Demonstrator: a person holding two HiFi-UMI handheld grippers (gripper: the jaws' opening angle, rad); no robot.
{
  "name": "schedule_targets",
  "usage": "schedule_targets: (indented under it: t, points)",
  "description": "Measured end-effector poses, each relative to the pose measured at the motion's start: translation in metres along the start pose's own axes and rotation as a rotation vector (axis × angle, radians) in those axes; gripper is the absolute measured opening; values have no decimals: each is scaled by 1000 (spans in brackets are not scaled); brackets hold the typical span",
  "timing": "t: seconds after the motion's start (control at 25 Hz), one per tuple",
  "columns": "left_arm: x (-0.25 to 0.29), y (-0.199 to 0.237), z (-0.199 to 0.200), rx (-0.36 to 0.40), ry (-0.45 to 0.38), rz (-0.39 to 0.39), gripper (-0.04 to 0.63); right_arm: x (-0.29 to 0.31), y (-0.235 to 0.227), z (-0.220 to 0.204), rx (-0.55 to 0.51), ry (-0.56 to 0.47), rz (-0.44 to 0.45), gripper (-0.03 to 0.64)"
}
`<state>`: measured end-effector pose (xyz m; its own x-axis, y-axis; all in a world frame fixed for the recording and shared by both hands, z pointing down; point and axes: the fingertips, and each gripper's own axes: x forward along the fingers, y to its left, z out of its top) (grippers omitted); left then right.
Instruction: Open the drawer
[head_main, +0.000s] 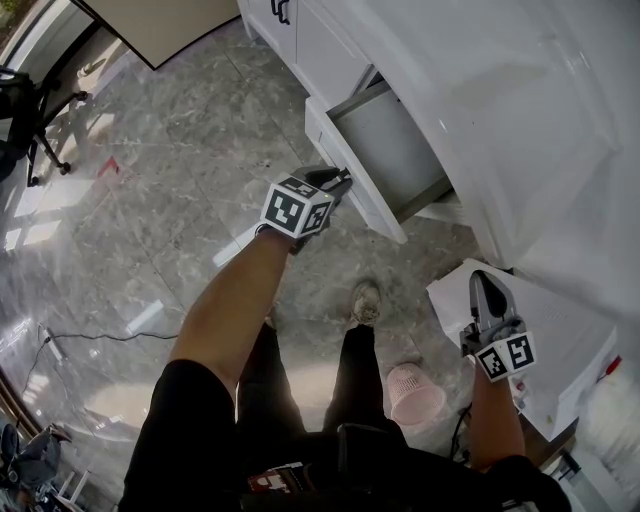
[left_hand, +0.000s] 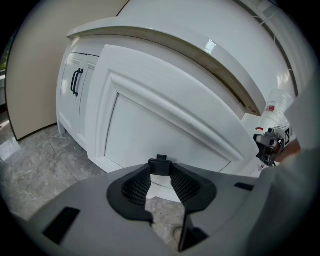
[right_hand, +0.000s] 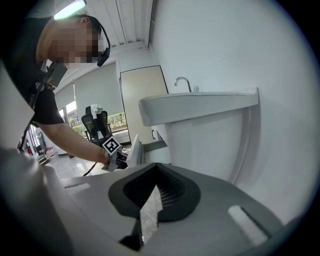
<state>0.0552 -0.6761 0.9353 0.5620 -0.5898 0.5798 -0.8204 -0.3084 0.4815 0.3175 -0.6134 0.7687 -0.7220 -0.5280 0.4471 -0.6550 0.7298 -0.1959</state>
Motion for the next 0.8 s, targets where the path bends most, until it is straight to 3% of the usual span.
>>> schedule_targets:
  t: [0.8]
  points:
    - [-39,9,-30,-12,8,5,124,12,32,3,-33,20,29,-6]
